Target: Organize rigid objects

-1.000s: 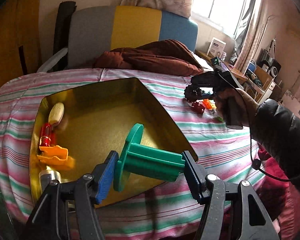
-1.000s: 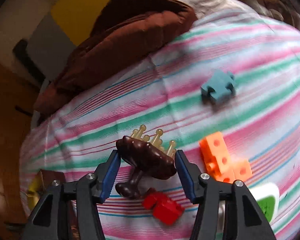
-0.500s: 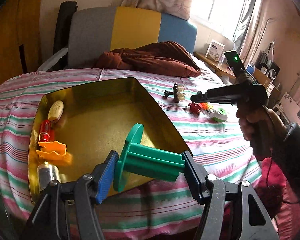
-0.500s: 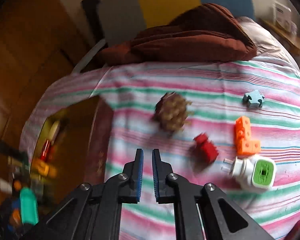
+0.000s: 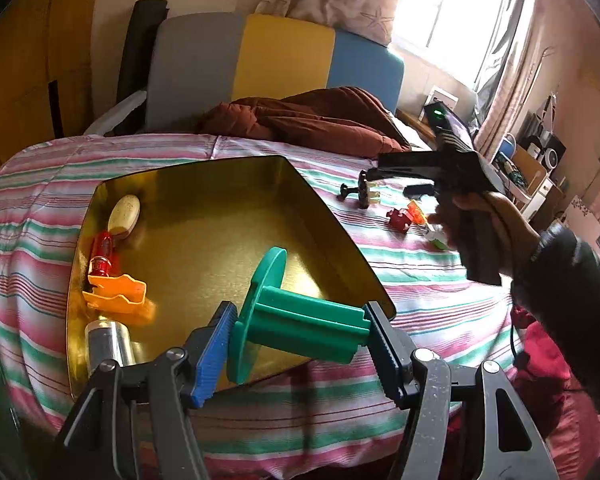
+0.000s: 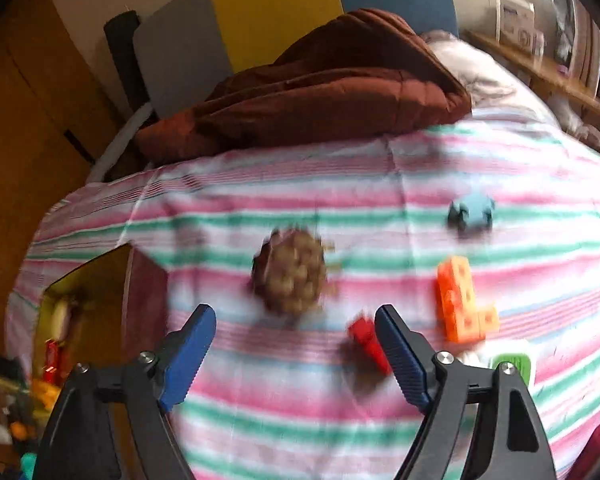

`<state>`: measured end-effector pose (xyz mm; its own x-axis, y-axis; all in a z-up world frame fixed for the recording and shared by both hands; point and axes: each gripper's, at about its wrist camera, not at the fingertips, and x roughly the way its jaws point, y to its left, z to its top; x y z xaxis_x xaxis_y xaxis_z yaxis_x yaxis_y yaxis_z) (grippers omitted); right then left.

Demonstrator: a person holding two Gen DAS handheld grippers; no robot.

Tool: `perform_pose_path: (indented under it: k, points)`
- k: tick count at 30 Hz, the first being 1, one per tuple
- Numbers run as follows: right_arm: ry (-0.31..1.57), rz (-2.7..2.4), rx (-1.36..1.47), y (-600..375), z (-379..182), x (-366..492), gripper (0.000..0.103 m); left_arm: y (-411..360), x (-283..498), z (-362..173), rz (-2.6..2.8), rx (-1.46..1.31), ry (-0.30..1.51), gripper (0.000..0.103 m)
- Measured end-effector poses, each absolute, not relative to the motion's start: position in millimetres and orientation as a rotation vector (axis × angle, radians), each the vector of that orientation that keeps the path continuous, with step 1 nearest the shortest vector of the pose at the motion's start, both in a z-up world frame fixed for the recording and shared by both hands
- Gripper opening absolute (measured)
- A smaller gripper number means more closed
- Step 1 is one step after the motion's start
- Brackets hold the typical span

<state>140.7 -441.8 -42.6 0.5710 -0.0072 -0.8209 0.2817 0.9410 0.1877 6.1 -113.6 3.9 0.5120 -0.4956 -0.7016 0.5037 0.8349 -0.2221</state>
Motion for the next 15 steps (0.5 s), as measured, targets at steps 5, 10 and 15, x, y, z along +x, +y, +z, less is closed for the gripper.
perform_pose_path:
  k: [5,10,15]
  points:
    - [1.047,-0.204,0.253,-442.3,-68.9,185.6,0.083,-110.7,13.4,-4.1,-0.591,-0.009,0.873,0.065]
    - [1.015,-0.162,0.210,-430.7,-70.0,173.4,0.058,-110.7,16.7,-9.0,-0.587,-0.005,0.883,0.065]
    - [1.011,0.011,0.092,-397.8,-62.1,123.8,0.058,-110.2,18.4,-9.6,-0.587,-0.014,0.876,0.065]
